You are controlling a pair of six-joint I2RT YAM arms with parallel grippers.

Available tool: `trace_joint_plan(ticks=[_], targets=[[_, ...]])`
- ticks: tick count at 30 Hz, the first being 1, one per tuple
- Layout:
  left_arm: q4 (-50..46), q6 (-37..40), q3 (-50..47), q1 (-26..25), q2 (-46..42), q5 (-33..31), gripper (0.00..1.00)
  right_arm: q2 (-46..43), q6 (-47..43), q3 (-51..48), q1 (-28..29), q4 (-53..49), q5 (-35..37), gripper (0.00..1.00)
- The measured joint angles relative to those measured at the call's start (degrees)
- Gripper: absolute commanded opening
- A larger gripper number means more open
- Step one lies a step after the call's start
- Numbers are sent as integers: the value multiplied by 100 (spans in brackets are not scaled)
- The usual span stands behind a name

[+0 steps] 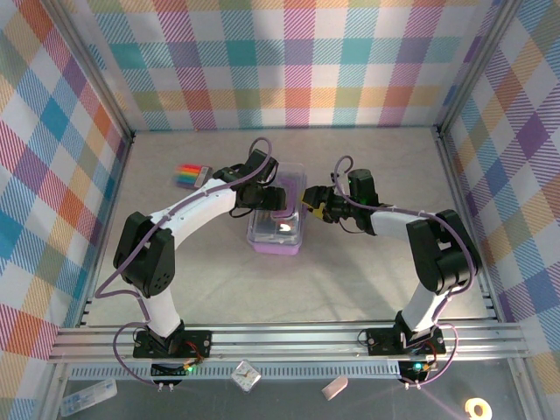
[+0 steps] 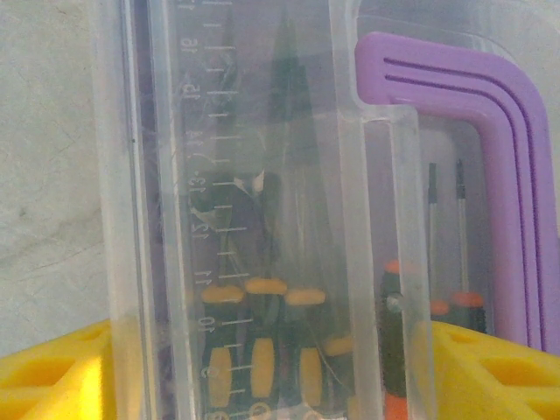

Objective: Pack the tool kit

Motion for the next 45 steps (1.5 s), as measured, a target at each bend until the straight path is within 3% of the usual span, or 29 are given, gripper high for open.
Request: trace_joint_plan(ticks=[13,20,26,29,31,36,45], targets=[[181,-4,-164,26,-92,66,71,-57,-203,31,-4,-184,48,64],[267,-7,-238,26,-116,68,71,-72,-234,13,-166,-205,13,56],[282,-13,-238,28,-125,70,71,-66,-162,-15,-297,-188,31,42],[284,-13,-238,28,-138,76,71,-7,-94,-94,-389,-83,48,41],[299,-13,-262,37,-173,101,71,116,15,-168,-468,94,-9,45],[420,-7,-391,160,-282,299,69,662,323,-260,-592,824,-424,66],[553,26,-551,393,-435,726,68,1453,1163,-313,-584,2610,-1165,77]])
